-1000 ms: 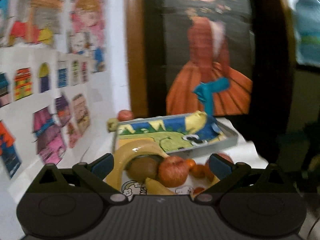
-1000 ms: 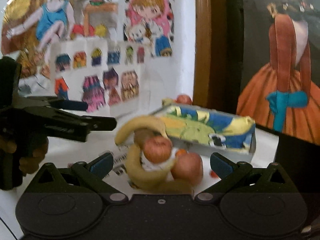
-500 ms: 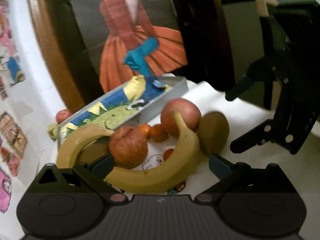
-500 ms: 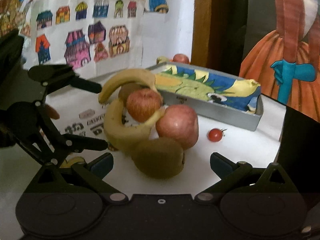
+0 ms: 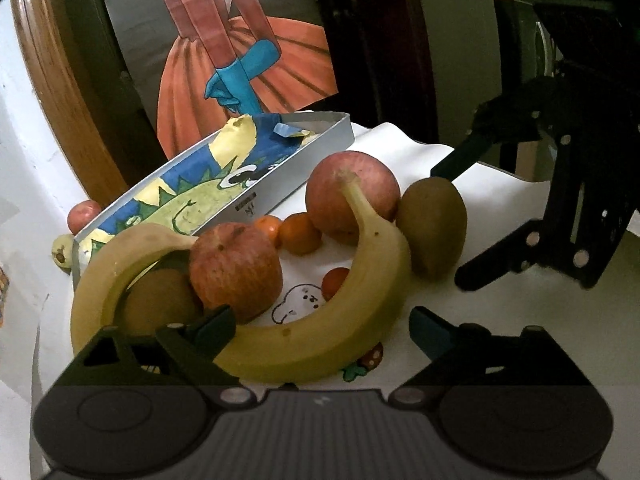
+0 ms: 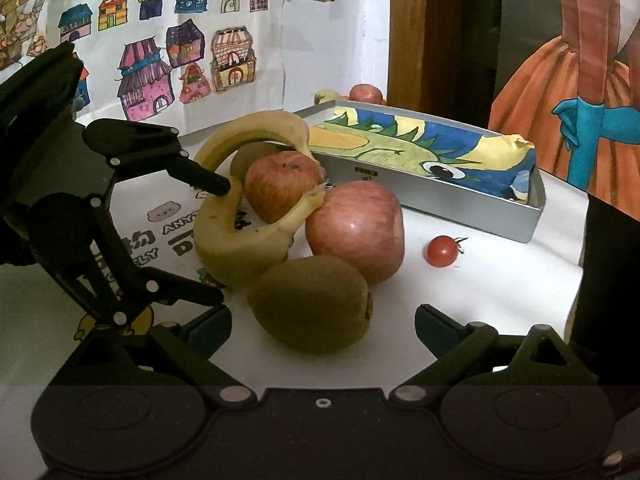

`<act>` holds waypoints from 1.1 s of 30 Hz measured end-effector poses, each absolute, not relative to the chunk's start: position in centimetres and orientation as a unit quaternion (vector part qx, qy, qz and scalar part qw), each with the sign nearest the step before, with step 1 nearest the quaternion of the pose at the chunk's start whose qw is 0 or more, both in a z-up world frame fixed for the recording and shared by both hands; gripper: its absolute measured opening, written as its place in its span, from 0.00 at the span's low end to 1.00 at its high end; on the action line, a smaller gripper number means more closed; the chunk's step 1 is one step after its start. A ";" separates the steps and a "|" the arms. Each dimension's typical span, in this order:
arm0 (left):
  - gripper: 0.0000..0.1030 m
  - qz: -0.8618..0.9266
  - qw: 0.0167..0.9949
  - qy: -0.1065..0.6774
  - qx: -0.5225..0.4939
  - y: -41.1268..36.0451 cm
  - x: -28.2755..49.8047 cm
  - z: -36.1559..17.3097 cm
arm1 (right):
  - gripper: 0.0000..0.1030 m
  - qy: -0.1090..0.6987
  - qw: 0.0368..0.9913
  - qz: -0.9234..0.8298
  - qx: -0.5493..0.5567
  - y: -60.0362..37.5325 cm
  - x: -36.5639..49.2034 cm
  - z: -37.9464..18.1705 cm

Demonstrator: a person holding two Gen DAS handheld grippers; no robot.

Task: Organize fruits
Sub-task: 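Close the left tool on the yellow banana while the right tool grasps a brown kiwi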

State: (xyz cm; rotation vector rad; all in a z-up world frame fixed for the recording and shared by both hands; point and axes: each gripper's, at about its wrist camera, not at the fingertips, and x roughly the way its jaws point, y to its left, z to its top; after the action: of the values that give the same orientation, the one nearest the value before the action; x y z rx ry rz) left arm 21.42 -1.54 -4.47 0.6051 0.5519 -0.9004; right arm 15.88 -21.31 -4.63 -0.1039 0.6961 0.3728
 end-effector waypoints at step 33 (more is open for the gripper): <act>0.48 -0.383 0.817 0.296 0.312 -5.0 20.4 -3.0 | 0.88 0.343 0.921 0.181 -0.031 -21.3 16.9 -5.7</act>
State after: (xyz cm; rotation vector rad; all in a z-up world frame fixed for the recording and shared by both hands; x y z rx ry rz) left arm 20.41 -5.04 -3.05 0.6651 0.6314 -0.8161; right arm 16.86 -21.31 -5.72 -0.0639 0.7046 0.3710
